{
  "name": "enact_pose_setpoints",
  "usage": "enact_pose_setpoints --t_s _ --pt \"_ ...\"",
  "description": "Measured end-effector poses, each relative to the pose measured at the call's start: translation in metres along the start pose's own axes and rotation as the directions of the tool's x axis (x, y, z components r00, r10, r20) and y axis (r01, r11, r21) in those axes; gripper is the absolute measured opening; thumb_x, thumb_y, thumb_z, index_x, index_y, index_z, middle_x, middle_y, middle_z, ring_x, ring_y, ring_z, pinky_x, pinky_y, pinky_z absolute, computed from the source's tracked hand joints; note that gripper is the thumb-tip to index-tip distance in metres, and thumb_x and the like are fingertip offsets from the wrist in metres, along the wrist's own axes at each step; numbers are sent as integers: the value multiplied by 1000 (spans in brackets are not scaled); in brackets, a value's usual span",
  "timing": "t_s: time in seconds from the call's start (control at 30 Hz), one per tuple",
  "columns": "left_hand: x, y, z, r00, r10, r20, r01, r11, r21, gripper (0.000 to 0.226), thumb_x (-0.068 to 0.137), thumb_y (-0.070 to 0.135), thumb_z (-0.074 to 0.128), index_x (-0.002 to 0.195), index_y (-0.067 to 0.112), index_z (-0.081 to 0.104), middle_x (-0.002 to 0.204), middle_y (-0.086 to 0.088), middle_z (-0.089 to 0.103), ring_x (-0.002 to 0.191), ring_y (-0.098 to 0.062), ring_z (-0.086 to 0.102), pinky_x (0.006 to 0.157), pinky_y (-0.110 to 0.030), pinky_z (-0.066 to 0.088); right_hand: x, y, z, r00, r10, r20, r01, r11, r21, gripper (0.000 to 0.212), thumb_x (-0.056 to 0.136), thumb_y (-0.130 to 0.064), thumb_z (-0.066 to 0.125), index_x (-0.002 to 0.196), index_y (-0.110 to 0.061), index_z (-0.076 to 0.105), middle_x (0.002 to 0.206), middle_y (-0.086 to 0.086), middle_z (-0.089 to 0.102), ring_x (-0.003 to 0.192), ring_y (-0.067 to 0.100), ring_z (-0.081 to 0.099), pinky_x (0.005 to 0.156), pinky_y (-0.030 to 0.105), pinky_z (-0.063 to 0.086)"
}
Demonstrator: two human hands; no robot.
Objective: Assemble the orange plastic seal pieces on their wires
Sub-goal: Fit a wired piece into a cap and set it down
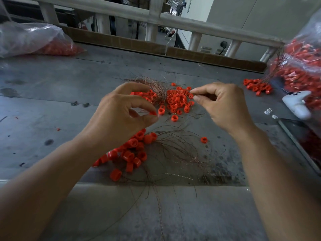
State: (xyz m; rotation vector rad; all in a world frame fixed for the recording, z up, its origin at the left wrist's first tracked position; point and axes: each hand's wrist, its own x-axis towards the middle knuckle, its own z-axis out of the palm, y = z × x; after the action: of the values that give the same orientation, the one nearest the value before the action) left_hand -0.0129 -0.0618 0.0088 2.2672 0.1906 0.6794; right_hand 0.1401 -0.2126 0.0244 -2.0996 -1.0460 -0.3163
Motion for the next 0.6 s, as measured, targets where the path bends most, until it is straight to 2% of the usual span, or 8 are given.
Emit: enact_pose_setpoints --t_s 0.07,0.17,0.33,0.47,0.6 --pt "1 -3 2 1000 17 2 -17 999 31 11 69 31 70 75 39 63 105 25 51 77 7 59 68 0 42 -1 -2 0 1000 1 22 -1 1000 13 19 80 -7 67 98 -10 71 87 -12 61 77 -7 57 75 2 44" --pt "2 -6 3 1000 17 -9 -17 999 30 15 72 15 73 82 24 70 91 24 57 80 13 58 70 2 41 -3 -5 0 999 3 47 -5 999 37 19 80 -7 67 98 -10 70 87 -13 61 79 -9 57 75 1 43" --pt "0 -5 4 999 32 -18 -31 998 56 11 73 11 73 83 16 73 85 19 62 88 8 56 72 1 41 -5 -9 -1 994 12 111 -19 998 61 26 78 -6 69 103 -13 69 81 -17 60 76 -5 59 75 4 45" --pt "-1 -2 5 999 42 -8 -41 996 73 13 72 11 75 85 11 74 80 19 60 83 5 59 72 3 39 -10 -19 4 977 -74 198 55 993 100 28 77 -5 70 104 -14 67 80 -15 61 76 4 63 75 9 48" --pt "-2 0 6 998 59 20 -60 995 79 14 71 11 75 85 11 74 80 18 60 80 2 60 74 1 40 -15 -27 13 959 -174 224 147 980 135 20 78 -7 70 97 -9 70 80 -18 58 70 -10 57 74 5 45"
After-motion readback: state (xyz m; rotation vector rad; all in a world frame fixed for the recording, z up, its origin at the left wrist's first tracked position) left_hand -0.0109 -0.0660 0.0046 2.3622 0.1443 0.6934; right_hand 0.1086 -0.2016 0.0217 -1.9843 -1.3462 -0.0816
